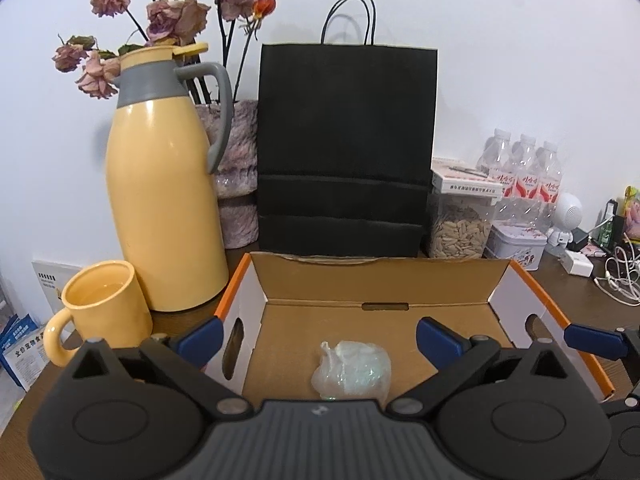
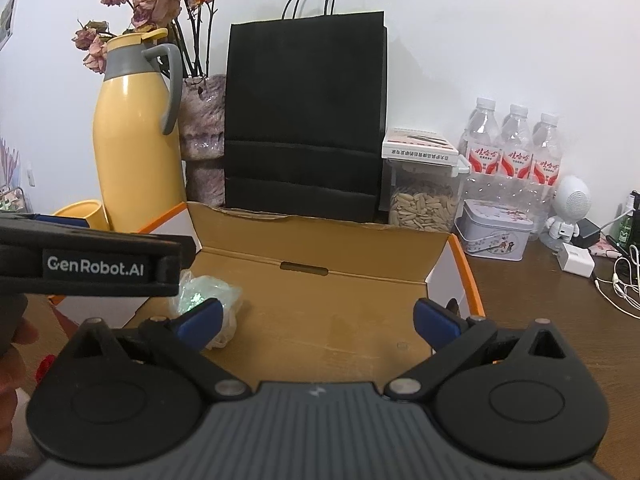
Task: Organize objects
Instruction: 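Open the left gripper to drop the bag and withdraw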
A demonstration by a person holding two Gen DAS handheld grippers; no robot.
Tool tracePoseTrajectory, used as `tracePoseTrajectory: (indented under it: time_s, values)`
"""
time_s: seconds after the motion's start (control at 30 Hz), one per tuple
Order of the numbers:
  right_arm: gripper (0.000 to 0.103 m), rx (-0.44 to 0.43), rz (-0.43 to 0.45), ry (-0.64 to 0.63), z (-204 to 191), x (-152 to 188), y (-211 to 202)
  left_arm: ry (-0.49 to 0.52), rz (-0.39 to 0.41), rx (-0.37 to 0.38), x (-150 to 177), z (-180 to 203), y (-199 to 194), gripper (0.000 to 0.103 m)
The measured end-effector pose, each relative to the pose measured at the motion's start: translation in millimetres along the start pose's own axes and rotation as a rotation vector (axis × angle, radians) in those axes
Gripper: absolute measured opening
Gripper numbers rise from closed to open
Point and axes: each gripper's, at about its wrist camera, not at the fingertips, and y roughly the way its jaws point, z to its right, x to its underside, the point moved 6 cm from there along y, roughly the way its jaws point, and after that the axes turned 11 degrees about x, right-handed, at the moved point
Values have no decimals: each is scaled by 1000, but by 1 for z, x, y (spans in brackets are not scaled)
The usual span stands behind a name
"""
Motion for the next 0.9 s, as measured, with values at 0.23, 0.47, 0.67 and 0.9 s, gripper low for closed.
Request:
tracePoseTrajectory:
  time_s: [0.23,0.47,0.67,0.9]
  values:
    - [103,-7,20,12,0,0,-18,-3,19,13,1,1,-18,103]
    - [103,-11,43,16,-1,1,-43,-3,31,24,8,2,-42,103]
    - [103,-16,54,11,-3,8,-72,2,45,18,15,-1,-73,103]
    - [103,-24,60,-3,-13,19,-114,10,50,9,29,-8,-118,103]
